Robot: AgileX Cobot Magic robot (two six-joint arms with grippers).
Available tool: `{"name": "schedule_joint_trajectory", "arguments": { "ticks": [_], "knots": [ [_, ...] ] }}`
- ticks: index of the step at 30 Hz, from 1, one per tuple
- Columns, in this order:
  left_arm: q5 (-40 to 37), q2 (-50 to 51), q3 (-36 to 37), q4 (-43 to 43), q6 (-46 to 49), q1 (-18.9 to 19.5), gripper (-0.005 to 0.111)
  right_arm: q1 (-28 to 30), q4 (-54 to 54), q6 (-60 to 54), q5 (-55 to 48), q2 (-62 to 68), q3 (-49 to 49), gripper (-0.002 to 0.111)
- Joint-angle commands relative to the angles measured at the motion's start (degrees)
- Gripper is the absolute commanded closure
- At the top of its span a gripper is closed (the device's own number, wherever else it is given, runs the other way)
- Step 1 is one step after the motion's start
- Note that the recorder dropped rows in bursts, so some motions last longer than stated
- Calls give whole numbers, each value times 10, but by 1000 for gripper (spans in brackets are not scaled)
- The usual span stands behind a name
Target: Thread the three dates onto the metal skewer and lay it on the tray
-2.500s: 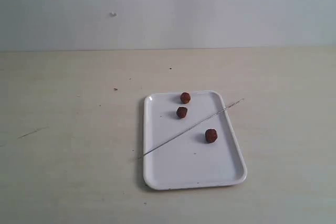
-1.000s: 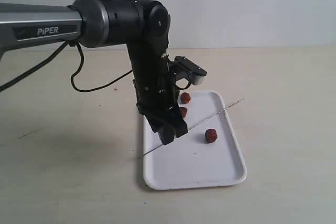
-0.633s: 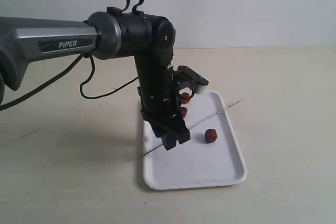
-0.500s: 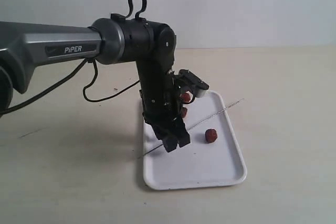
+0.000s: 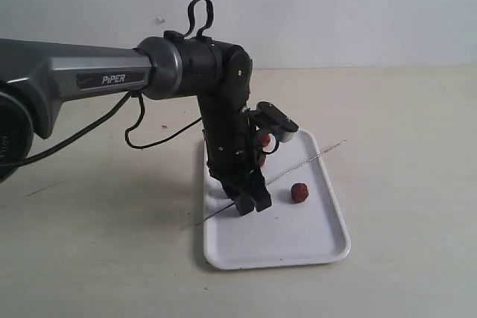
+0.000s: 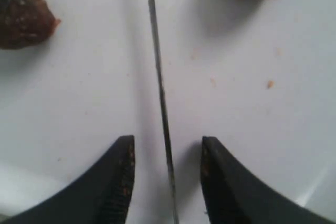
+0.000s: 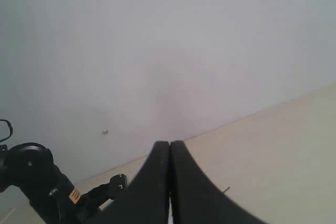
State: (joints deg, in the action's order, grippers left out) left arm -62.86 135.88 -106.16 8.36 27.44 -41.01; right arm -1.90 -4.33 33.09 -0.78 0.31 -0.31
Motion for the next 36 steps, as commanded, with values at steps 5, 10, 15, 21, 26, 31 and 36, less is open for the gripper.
{"name": "schedule_joint_trajectory", "arguments": {
  "ticks": [5, 10, 15, 21, 26, 31, 36],
  "knots": [
    [-27, 14, 0, -9, 0, -2, 67, 0, -5, 1, -1, -3, 3, 108],
    [-56, 11, 0, -9, 7, -2, 106, 0, -5, 1, -1, -3, 3, 108],
    [-63, -8, 0, -8, 7, -2, 107, 0, -5, 1, -1, -3, 3, 108],
    [-55, -66, 0, -2, 22, -2, 107, 0, -5, 1, -1, -3, 3, 108],
    [-71, -123, 0, 2, 36, -1, 107, 0, -5, 1, -1, -3, 3, 108],
    [-71, -182, 5, 9, 38, -1, 107, 0, -5, 1, -1, -3, 3, 108],
    [-71, -225, 7, 1, 34, -1, 107, 0, -5, 1, -1, -3, 3, 108]
  ]
}}
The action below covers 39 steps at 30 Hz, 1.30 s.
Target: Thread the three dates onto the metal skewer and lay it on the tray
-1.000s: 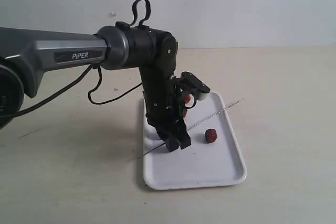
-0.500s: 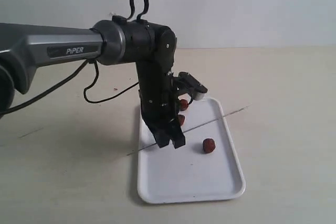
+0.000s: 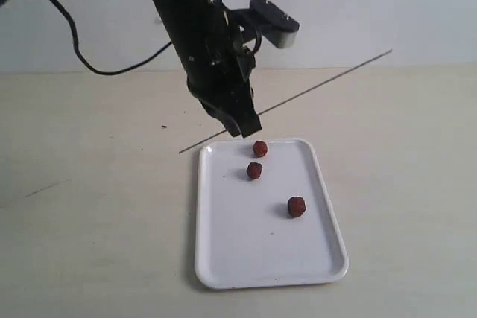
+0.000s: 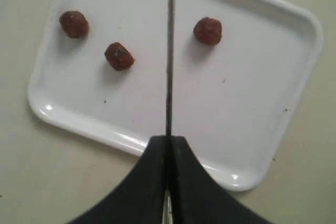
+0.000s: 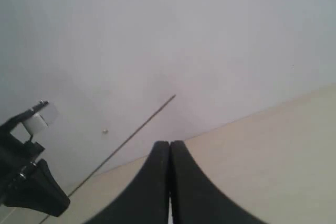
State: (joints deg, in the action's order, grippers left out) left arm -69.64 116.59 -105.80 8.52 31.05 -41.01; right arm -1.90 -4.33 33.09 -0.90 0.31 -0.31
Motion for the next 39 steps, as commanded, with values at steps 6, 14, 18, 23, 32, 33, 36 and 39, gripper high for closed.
{"name": "schedule_joint_trajectory", "arguments": {
  "ticks": [6, 14, 18, 23, 32, 33, 36, 39],
  "knots": [
    [-3, -77, 11, -15, -11, 4, 107, 0, -5, 1, 1, -3, 3, 108],
    [-3, -142, 151, -79, -15, 32, 107, 0, -5, 1, 1, -3, 3, 108],
    [-3, -193, 220, -60, -9, 53, 107, 0, -5, 1, 1, -3, 3, 108],
    [-3, -249, 296, -48, -4, 78, 107, 0, -4, 1, 1, -3, 3, 108],
    [-3, -278, 358, 6, 22, 92, 107, 0, -6, 1, 1, -3, 3, 108],
    [-3, -278, 358, 12, 22, 92, 107, 0, -6, 1, 1, -3, 3, 108],
    [16, -278, 358, 13, 22, 92, 107, 0, -6, 1, 1, -3, 3, 108],
    [35, -278, 358, 23, 22, 92, 107, 0, -6, 1, 1, -3, 3, 108]
  ]
}}
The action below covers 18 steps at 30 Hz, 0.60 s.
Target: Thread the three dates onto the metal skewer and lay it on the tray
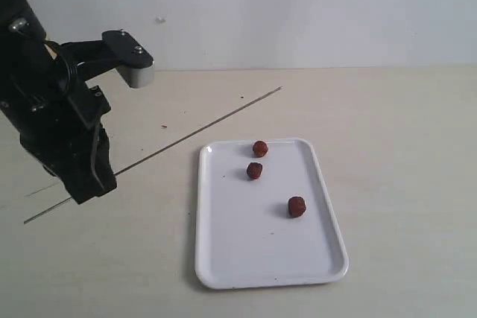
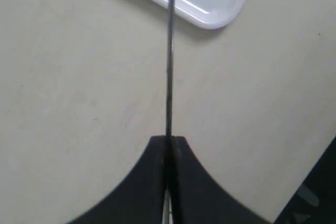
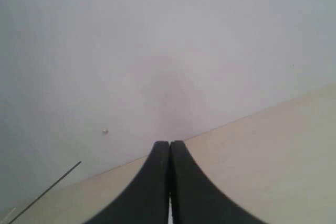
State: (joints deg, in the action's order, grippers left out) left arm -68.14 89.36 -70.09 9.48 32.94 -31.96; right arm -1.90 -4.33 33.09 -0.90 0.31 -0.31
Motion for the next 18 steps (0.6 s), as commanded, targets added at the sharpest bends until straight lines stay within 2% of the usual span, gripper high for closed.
{"name": "schedule_joint_trajectory", "arguments": {
  "ticks": [1, 8, 14, 16, 18],
  "knots": [
    [25, -6, 1, 14, 3, 2, 107, 0, -6, 1, 1, -3, 3, 108],
    [67, -6, 1, 16, -4, 2, 107, 0, -6, 1, 1, -3, 3, 108],
    [64, -6, 1, 16, -4, 2, 107, 0, -6, 1, 4, -3, 3, 108],
    [64, -6, 1, 16, -4, 2, 107, 0, -2, 4, 34, -3, 3, 108],
    [64, -6, 1, 14, -4, 2, 107, 0, 39, 74, 99, -3, 3, 108]
  ]
}}
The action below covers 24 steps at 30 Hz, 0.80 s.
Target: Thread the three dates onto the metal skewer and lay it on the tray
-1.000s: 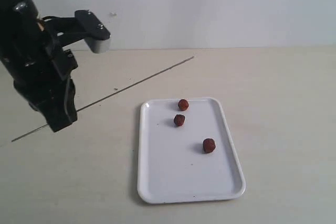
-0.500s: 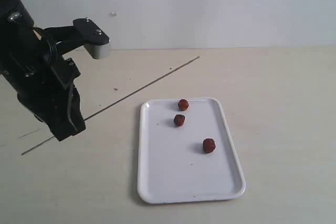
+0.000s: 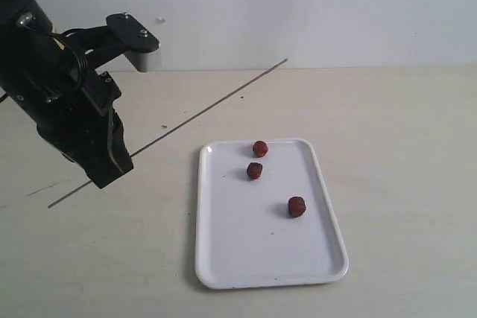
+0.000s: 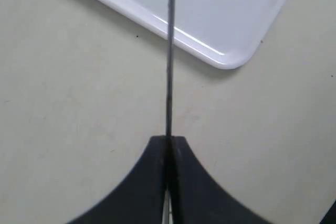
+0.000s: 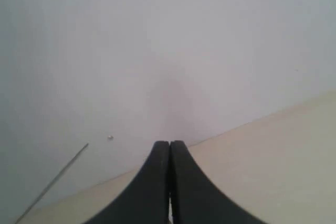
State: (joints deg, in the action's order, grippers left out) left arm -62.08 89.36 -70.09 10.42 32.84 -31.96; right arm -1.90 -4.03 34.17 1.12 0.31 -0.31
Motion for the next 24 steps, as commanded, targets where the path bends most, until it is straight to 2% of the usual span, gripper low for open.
{"name": "schedule_joint_trajectory", "arguments": {
  "ticks": [1, 4, 5, 7, 8, 9, 10, 12, 16, 24],
  "knots": [
    [3, -6, 1, 3, -3, 2, 107, 0, 59, 68, 128, -3, 3, 108],
    [6, -6, 1, 6, -7, 2, 107, 0, 167, 12, 180, -3, 3, 108],
    [9, -6, 1, 6, -9, 2, 107, 0, 236, -22, 185, -3, 3, 108],
    [11, -6, 1, 6, -9, 2, 107, 0, 462, -89, 197, -3, 3, 108],
    [11, -6, 1, 6, -9, 2, 107, 0, 641, -207, 244, -3, 3, 108],
    [11, -6, 3, 6, -7, 4, 107, 0, 681, -261, 275, -3, 3, 108],
    [11, -6, 9, 6, -5, 6, 107, 0, 717, -390, 352, -2, 3, 108],
    [11, -6, 21, 6, -5, 10, 107, 0, 750, -508, 393, 21, -29, 108],
    [11, -6, 26, 6, -4, 15, 107, 0, 759, -629, 379, 79, -102, 108],
    [5, -6, 26, 8, -4, 52, 107, 0, 759, -947, 368, 259, -352, 108]
  ]
}}
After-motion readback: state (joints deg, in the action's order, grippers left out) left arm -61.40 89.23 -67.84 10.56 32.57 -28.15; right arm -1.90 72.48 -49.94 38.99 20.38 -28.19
